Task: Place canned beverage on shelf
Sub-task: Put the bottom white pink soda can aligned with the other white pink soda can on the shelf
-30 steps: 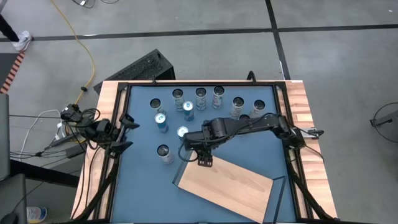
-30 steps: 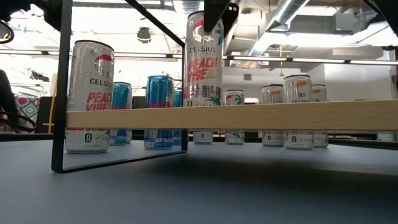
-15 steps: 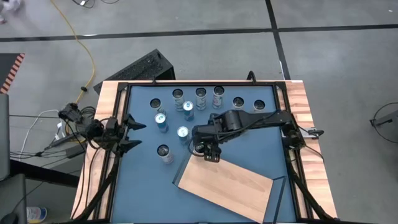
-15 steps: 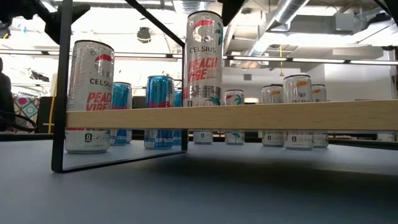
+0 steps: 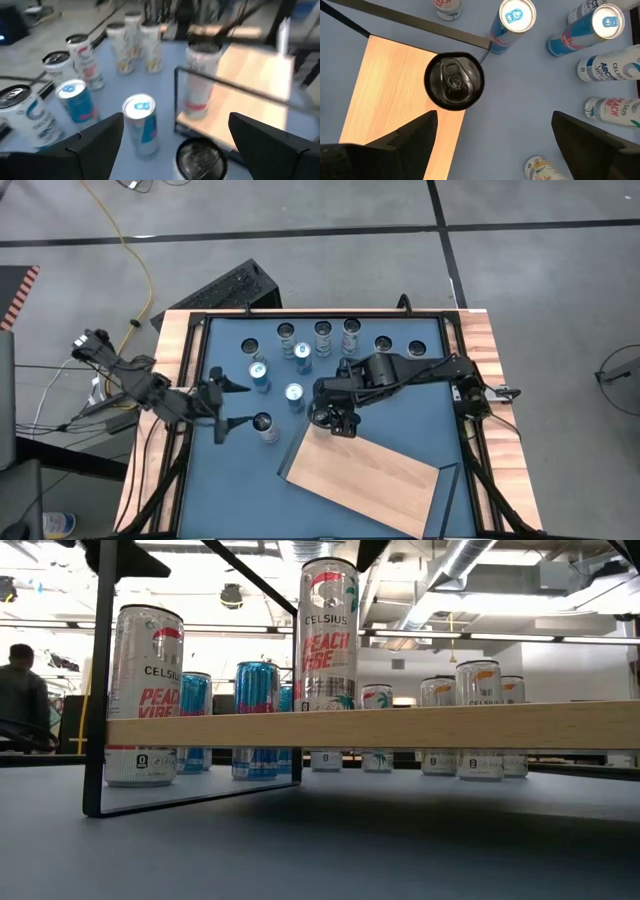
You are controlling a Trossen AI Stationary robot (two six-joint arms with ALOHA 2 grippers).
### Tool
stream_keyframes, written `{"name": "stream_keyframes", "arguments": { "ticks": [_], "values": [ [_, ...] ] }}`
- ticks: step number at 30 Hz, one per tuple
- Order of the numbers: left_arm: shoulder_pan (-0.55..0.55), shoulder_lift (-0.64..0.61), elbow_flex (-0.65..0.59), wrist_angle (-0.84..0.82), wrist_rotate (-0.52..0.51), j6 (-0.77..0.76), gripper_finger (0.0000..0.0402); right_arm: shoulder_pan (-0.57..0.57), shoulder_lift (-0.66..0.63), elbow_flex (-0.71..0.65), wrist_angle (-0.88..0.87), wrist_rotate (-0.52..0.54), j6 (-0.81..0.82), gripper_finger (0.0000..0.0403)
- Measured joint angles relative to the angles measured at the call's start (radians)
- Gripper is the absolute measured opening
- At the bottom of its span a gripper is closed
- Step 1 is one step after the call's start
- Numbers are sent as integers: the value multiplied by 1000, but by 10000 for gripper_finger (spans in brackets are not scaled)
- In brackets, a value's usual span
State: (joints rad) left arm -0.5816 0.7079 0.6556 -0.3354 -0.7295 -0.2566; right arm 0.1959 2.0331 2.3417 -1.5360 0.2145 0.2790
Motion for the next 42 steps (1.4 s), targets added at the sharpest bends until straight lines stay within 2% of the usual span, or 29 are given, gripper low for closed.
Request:
{"name": "stream_keyframes", "arguments": {
  "ticks": [3,7,14,18,22,25,29,31,34,36,38,40,42],
  "values": [
    [0,105,54,-26,-5,-26,348,1,0,0,-1,1,-1,377],
    [-1,190,63,-16,-45,-46,348,1,0,0,1,1,-16,377],
    [-37,260,63,-40,-65,-129,348,0,0,0,19,1,-43,376],
    [-85,248,63,-59,-95,-177,348,1,0,0,126,1,-105,376],
    [-134,224,62,-94,-153,-218,348,7,2,0,343,0,-238,376],
    [-163,206,62,-114,-180,-247,348,7,32,0,505,-1,-334,376],
    [-192,181,62,-166,-206,-305,348,-11,82,-3,628,-4,-398,376],
    [-199,166,62,-204,-211,-349,348,-16,88,-5,639,-5,-419,376],
    [-199,147,62,-271,-209,-415,348,-29,130,2,754,-23,-456,376],
    [-199,137,61,-308,-204,-452,348,-29,148,-5,729,-43,-465,376],
    [-199,133,61,-343,-200,-479,348,-37,182,-2,802,-80,-466,376],
    [-199,133,61,-363,-197,-505,348,-39,187,-5,772,-89,-466,376],
    [-199,133,61,-385,-194,-520,348,-44,209,2,843,-93,-476,376]
  ]
}}
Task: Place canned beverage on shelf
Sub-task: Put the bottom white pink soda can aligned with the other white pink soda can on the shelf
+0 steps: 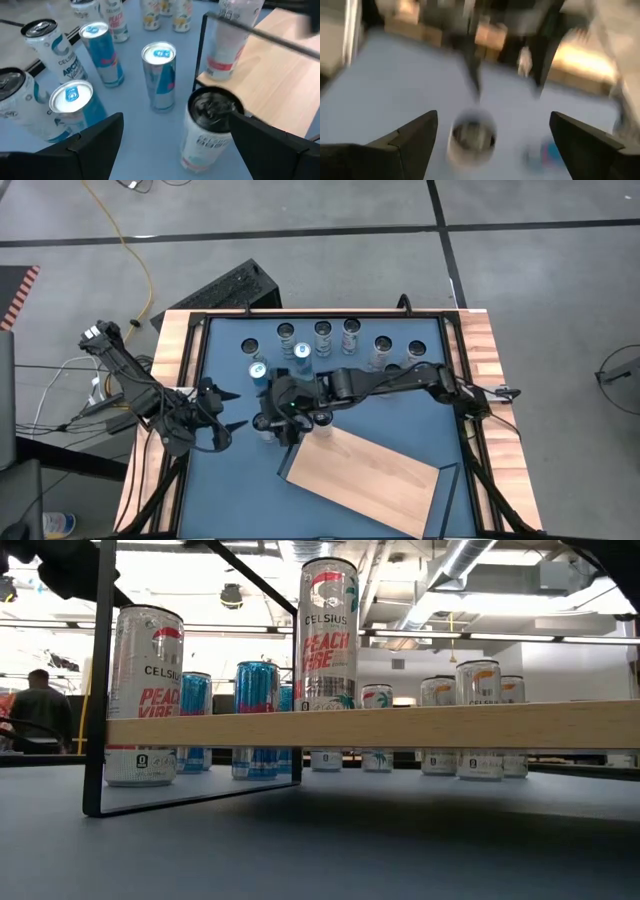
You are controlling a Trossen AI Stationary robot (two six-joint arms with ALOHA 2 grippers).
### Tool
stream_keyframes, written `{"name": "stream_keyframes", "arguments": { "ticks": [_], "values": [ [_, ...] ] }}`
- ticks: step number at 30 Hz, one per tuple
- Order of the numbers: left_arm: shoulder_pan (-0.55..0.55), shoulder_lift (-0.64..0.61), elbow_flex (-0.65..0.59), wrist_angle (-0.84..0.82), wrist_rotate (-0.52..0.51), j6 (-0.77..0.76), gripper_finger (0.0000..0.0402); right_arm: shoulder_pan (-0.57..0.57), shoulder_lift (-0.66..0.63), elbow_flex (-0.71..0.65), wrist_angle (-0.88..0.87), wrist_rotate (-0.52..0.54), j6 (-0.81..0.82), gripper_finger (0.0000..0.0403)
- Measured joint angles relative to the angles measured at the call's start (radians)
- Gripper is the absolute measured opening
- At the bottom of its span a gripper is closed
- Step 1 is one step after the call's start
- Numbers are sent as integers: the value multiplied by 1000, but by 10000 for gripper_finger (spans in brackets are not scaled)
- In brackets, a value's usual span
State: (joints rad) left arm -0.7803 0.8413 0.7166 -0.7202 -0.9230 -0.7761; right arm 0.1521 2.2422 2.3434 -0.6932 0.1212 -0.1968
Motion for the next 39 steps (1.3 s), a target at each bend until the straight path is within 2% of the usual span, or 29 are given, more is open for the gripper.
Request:
{"name": "stream_keyframes", "arguments": {
  "ticks": [3,5,10,24,39],
  "values": [
    [0,0,0,-12,1,-22,348,-5,9,-6,-13,-27,-14,376],
    [0,0,0,-33,2,-39,348,-6,36,-3,58,-61,-13,376],
    [0,0,0,-86,35,-86,348,-14,61,0,92,-124,-14,376],
    [0,0,0,-103,54,-123,348,-37,118,-4,95,-198,6,376],
    [0,0,0,-102,53,-119,348,-58,153,-4,35,-206,8,376]
  ]
}}
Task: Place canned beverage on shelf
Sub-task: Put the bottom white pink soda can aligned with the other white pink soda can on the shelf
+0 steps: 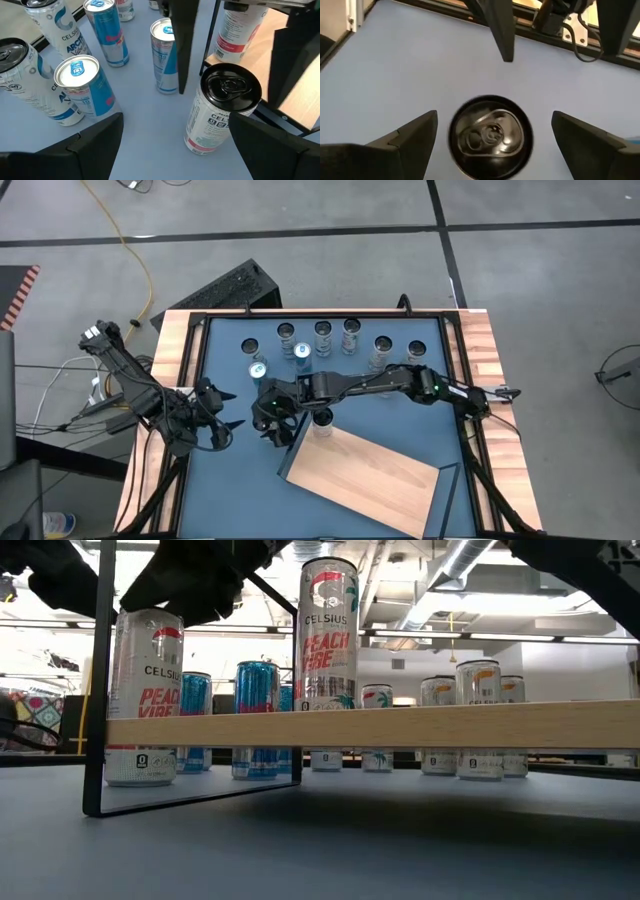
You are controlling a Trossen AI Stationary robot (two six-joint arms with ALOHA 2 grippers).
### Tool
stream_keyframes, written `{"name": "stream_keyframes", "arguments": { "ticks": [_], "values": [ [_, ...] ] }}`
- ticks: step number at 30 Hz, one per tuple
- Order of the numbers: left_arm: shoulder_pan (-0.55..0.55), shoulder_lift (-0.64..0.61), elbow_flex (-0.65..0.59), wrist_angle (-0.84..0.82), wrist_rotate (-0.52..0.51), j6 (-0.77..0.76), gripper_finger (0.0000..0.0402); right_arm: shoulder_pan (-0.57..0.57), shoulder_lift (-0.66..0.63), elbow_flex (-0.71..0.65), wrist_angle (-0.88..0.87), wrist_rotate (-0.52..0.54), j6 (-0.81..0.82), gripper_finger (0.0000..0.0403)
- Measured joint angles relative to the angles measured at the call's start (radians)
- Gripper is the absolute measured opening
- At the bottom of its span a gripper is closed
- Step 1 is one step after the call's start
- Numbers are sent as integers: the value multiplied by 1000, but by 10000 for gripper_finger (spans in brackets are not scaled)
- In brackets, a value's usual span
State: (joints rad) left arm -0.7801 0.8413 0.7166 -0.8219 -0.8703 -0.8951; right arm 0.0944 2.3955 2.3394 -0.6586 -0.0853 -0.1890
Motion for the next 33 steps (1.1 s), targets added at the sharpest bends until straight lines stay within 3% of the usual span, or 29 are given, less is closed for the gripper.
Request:
{"name": "stream_keyframes", "arguments": {
  "ticks": [26,33],
  "values": [
    [0,0,0,0,-1,3,348,1,-3,1,-52,4,-34,264],
    [0,0,0,0,-1,10,348,1,-3,2,-67,40,-54,212]
  ]
}}
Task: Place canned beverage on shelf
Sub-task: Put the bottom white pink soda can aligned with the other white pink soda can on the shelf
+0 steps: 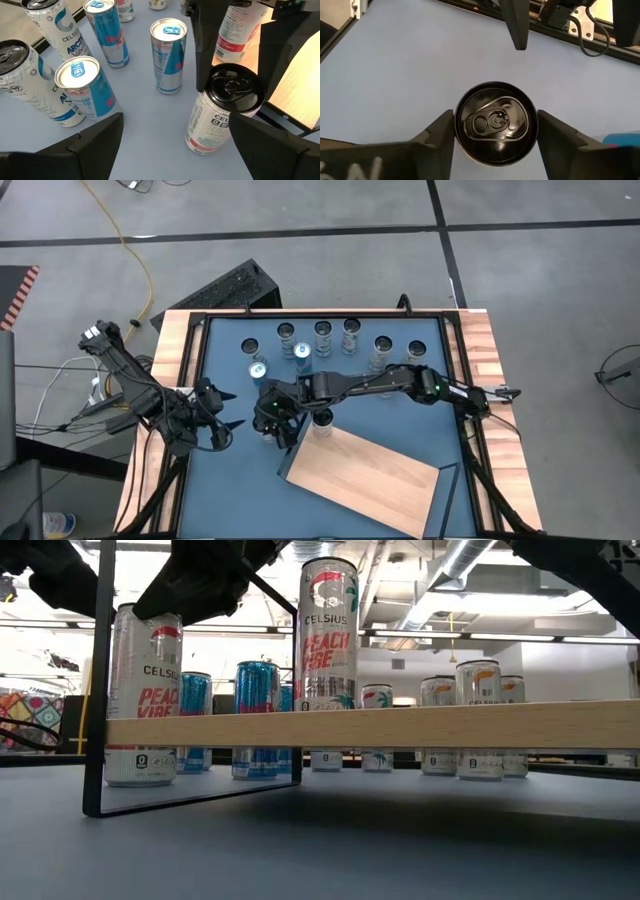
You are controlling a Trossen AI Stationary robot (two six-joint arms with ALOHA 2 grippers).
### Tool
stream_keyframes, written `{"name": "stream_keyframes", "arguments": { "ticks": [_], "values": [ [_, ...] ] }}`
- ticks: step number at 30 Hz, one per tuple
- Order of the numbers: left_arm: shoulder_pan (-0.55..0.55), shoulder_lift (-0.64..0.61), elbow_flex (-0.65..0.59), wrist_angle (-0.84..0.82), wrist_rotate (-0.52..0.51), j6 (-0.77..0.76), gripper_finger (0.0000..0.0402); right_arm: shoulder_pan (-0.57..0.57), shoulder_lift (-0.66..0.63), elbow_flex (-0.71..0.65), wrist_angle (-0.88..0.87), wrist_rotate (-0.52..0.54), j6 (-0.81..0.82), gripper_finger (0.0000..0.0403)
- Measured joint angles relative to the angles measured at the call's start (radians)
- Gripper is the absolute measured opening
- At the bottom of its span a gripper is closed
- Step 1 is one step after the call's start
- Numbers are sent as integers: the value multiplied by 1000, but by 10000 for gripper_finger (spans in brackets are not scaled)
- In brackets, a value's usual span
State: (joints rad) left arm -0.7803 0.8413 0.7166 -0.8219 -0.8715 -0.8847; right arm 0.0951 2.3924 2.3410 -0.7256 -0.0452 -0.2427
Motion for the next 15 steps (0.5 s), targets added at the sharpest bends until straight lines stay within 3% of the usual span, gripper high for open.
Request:
{"name": "stream_keyframes", "arguments": {
  "ticks": [4,15],
  "values": [
    [0,0,0,0,0,7,348,-2,-1,0,-1,17,-2,194],
    [0,0,0,0,-6,7,348,-11,-11,13,-38,79,62,195]
  ]
}}
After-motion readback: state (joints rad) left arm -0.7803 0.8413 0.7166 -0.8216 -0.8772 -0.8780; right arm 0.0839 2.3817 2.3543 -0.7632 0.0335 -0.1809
